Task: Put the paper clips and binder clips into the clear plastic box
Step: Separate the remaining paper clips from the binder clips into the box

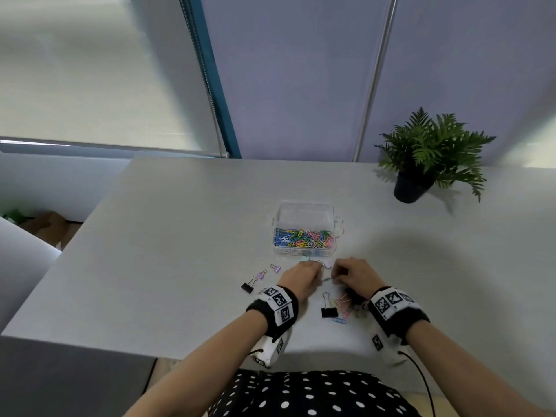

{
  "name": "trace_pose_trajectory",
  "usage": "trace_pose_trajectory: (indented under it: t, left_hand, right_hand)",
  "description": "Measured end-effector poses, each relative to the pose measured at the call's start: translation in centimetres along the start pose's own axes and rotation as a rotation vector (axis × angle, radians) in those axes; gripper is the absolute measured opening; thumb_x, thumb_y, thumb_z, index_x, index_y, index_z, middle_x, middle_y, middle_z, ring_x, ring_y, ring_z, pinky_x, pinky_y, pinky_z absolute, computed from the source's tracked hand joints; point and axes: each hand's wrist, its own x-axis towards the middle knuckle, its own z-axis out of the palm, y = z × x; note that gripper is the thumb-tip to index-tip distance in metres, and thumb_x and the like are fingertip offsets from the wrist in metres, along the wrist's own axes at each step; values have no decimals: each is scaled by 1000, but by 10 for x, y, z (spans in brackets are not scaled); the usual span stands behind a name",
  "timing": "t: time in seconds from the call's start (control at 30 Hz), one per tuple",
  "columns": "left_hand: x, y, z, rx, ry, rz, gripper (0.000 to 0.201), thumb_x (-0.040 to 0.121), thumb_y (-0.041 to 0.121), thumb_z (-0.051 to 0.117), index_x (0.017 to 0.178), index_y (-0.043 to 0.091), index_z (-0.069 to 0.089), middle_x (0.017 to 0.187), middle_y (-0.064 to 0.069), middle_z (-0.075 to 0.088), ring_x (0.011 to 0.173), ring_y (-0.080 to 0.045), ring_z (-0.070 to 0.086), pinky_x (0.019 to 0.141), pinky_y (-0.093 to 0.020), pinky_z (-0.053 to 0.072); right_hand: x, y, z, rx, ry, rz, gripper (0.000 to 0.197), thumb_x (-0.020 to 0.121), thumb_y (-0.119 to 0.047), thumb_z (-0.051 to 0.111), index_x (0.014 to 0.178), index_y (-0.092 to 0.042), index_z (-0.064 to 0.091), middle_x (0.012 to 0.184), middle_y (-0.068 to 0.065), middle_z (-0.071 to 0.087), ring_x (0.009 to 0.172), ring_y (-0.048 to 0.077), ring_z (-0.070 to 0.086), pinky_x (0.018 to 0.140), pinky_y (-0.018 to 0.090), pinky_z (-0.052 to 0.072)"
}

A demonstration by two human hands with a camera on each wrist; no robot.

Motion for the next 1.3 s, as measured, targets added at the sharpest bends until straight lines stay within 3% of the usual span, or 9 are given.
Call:
trace_pose_trajectory:
  t: [0.07,0.17,0.3,0.47,0.6,0.77,1.03,1.2,1.3]
  left_hand:
    - [-1,-8,-5,-232,38,-32,17,83,-3,47,84,13,50,97,-17,67,84,-20,59,68,-20,46]
    - [-5,-16,-11,-544,74,-117,23,91,-5,40,103,8,54,89,-13,70,75,-12,63,63,-4,45]
    - [-6,-17,-15,-1116,-81,-292,29,93,-2,26,91,7,54,84,-14,61,68,-18,64,70,-26,57]
    - [-15,-23,-29,-1432,-126,-506,45,97,28,22,73,6,54,60,-5,56,48,-15,48,43,-17,43]
    - [-26,-46,-34,-1250,-127,-596,43,98,34,34,62,14,43,40,6,44,30,-6,30,33,-12,23]
    - [-33,-59,-46,-728,-33,-523,34,99,16,37,67,17,50,55,0,41,27,0,34,30,-13,28]
    - [14,-44,-99,-389,23,-475,22,95,16,45,76,11,55,66,1,56,53,-8,50,40,-10,43]
    - [43,-38,-108,-374,-23,-511,19,91,7,46,95,1,62,97,-20,69,73,-26,66,85,-38,57]
    - [45,-38,-106,-334,-79,-501,29,91,4,40,111,0,61,114,-19,64,102,-31,64,93,-37,52]
  right_hand:
    - [-3,-2,-4,171,42,-33,24,69,-6,72,63,-25,58,68,-3,62,64,4,55,68,23,44]
    - [-4,-11,-5,338,97,-75,22,70,-4,73,65,-21,60,63,-5,62,53,-5,52,60,11,42]
    - [4,-36,1,381,75,-184,19,72,-4,71,72,-20,62,65,0,63,51,-4,53,57,13,45]
    - [8,-64,4,360,69,-311,9,78,-1,66,87,-3,66,75,5,66,61,-8,56,63,5,44]
    - [9,-58,14,203,77,-281,10,79,-6,66,87,-1,62,77,9,62,61,1,50,63,18,43]
    - [-2,-48,57,-292,-151,-101,47,77,-36,67,109,-7,47,116,6,49,107,21,44,84,36,42]
    - [-6,-53,74,-397,-132,-175,19,84,-3,51,103,-3,50,114,14,50,109,29,47,81,40,42]
    - [-8,-52,70,-472,-130,-226,20,85,0,47,104,-6,47,113,12,53,108,28,46,79,39,42]
    - [-7,-49,65,-428,-181,-239,16,83,2,45,96,-7,50,104,13,56,97,27,51,70,35,35]
